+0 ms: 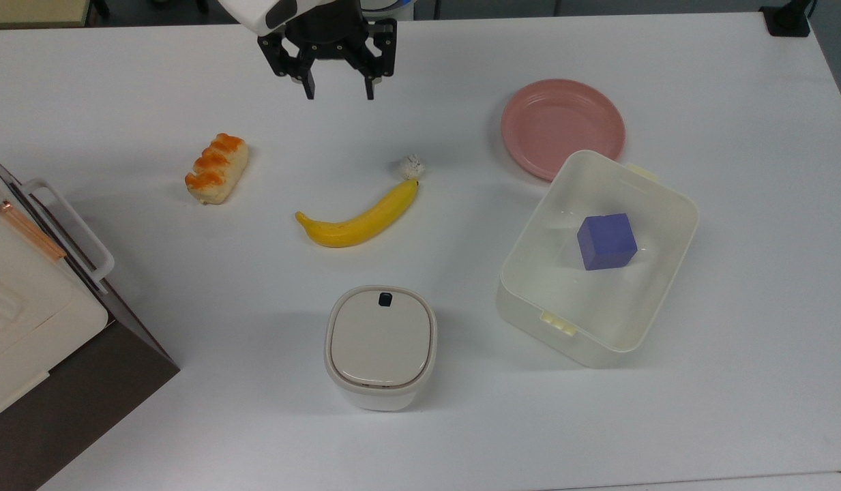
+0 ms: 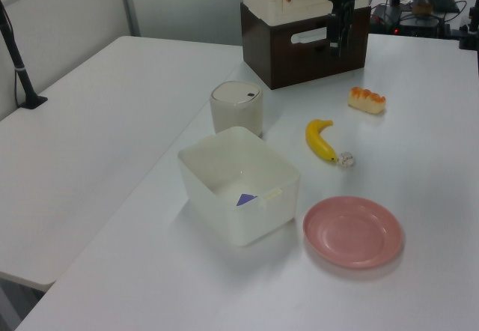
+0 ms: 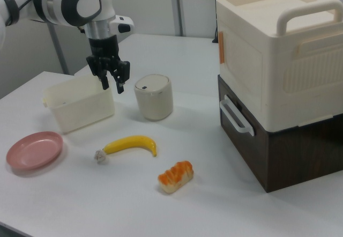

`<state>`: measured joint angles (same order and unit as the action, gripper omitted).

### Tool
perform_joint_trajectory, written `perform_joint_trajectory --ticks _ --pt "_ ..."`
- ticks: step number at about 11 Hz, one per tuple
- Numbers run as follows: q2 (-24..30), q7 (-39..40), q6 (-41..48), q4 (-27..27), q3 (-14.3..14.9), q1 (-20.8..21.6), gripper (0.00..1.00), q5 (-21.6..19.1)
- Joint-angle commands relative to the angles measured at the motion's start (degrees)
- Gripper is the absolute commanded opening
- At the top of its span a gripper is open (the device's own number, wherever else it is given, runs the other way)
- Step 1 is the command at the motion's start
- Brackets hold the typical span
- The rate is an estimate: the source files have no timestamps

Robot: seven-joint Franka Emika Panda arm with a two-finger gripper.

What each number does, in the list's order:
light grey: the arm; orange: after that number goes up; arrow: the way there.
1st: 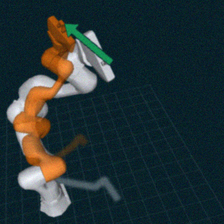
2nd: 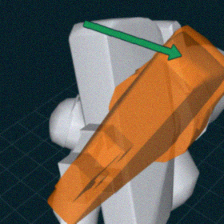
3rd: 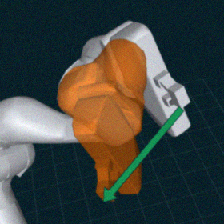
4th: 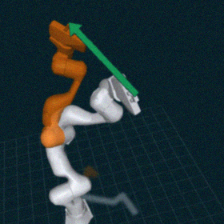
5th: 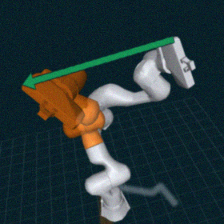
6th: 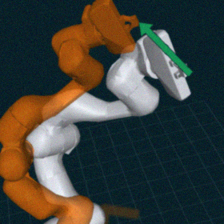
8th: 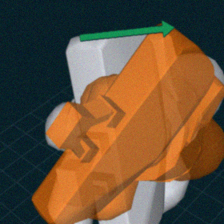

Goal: Open the trash can
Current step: 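Move the gripper down over the cream trash can lid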

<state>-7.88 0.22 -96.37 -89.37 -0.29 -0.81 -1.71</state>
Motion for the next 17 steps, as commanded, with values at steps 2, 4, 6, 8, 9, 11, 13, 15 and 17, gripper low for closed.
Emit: perform_joint_trajectory --ticks 2,4,6,8,9,11,13,15,17 --pt "-1.43 2.06 -5.39 -0.72 0.46 -0.5 0.17 0.22" --pt "-3.53 1.98 -10.22 -0.63 0.55 -0.51 0.09 0.31" --pt "-5.9 1.54 -14.18 0.68 0.55 -0.51 0.05 0.31" --pt "-7.75 1.54 -18.22 0.69 0.55 -0.42 0.05 0.31" --pt "-8.81 1.54 -20.85 0.69 0.55 -0.33 0.05 0.31" --pt "-10.74 1.54 -25.86 0.77 0.55 -0.24 0.05 0.39" --pt "-14.25 1.45 -28.95 4.19 0.55 -0.15 0.05 0.83" --pt "-17.16 1.36 -34.03 7.1 0.55 -0.07 0.05 1.1" --pt "-18.3 1.19 -40.1 7.28 0.55 0.02 0.05 1.01"
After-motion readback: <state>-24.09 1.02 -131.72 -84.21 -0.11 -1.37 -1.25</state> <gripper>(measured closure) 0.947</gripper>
